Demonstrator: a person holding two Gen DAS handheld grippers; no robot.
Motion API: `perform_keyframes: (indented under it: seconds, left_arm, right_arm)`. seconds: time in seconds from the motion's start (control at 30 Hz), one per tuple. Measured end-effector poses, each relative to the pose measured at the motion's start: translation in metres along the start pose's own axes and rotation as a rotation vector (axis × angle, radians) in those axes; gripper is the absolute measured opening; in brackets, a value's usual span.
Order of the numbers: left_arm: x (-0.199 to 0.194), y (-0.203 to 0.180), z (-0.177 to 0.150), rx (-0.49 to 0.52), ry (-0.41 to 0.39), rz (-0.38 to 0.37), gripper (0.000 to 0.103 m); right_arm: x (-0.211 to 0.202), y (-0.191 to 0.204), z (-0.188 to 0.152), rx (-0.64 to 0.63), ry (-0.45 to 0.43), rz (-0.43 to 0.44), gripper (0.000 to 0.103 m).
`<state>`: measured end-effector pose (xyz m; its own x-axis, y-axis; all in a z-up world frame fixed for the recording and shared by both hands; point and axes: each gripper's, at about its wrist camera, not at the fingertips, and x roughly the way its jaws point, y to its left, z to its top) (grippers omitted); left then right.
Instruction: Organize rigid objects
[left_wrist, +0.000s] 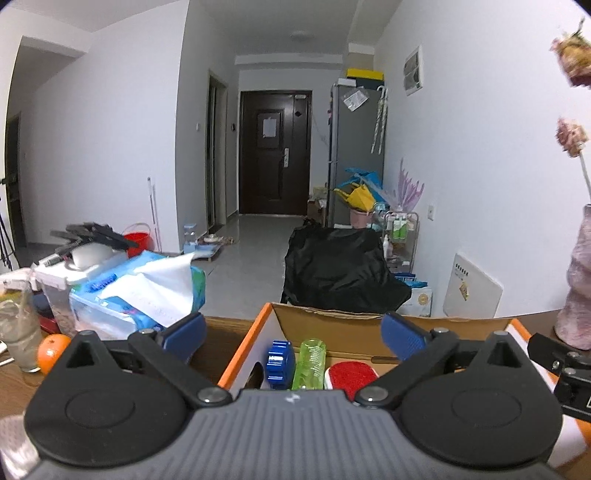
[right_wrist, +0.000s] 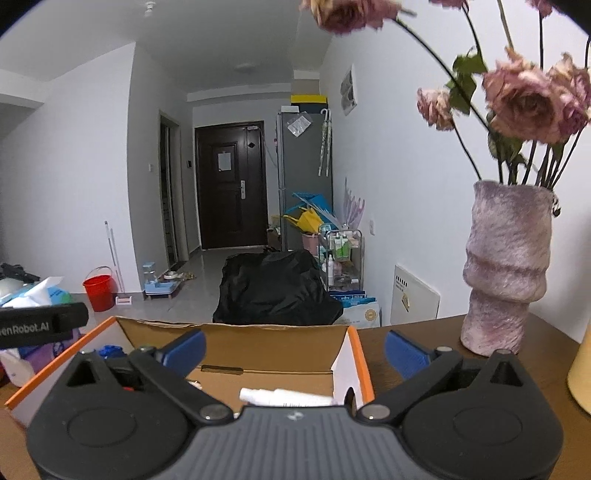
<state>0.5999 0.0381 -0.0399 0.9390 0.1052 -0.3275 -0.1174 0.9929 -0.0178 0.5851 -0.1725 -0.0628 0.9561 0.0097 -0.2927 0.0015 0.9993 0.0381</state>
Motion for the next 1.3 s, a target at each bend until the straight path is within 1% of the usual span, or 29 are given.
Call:
perform_keyframes:
  seconds: [0.07, 0.17, 0.23, 0.3, 0.5, 0.63, 0.77, 0.87, 1.0, 1.2, 1.3]
  left_arm:
    - [-0.016, -0.001, 0.001, 0.01, -0.021, -0.012, 0.103]
    - [-0.046, -0.002, -0.001, 0.038, -0.046, -0.01, 0.103]
    - [-0.069, -0.004, -0.005, 0.057, -0.057, -0.003, 0.103]
    - [-0.094, -0.002, -0.008, 0.064, -0.07, -0.013, 0.103]
    - [-0.166, 0.009, -0.021, 0.061, -0.074, -0.044, 0.103]
    - [-0.215, 0.018, -0.033, 0.054, -0.054, -0.054, 0.103]
    - [-0.266, 0.026, -0.049, 0.045, -0.036, -0.057, 0.103]
    - [-0.305, 0.035, -0.066, 0.028, -0.022, -0.064, 0.103]
    - [-0.358, 0.04, -0.093, 0.036, -0.001, -0.058, 0.103]
    - [-0.419, 0.043, -0.122, 0.039, 0.008, -0.058, 0.103]
    - [-0.44, 0.042, -0.134, 0.038, 0.011, -0.067, 0.103]
  right_arm:
    - [-0.014, -0.001, 0.001, -0.004, -0.008, 0.009, 0.103]
    - [-0.04, -0.002, 0.002, -0.011, -0.022, 0.02, 0.103]
    - [-0.061, -0.002, 0.003, -0.019, -0.032, 0.022, 0.103]
    - [-0.082, -0.002, 0.002, -0.026, -0.04, 0.025, 0.103]
    - [-0.15, -0.002, -0.003, -0.026, -0.055, 0.048, 0.103]
    - [-0.199, -0.002, -0.011, -0.028, -0.058, 0.064, 0.103]
    - [-0.252, -0.004, -0.024, -0.03, -0.063, 0.081, 0.103]
    - [-0.29, -0.006, -0.039, -0.036, -0.045, 0.089, 0.103]
    - [-0.341, -0.009, -0.059, -0.049, -0.034, 0.088, 0.103]
    - [-0.407, -0.017, -0.083, -0.054, -0.033, 0.081, 0.103]
    - [-0.433, -0.021, -0.094, -0.055, -0.032, 0.075, 0.103]
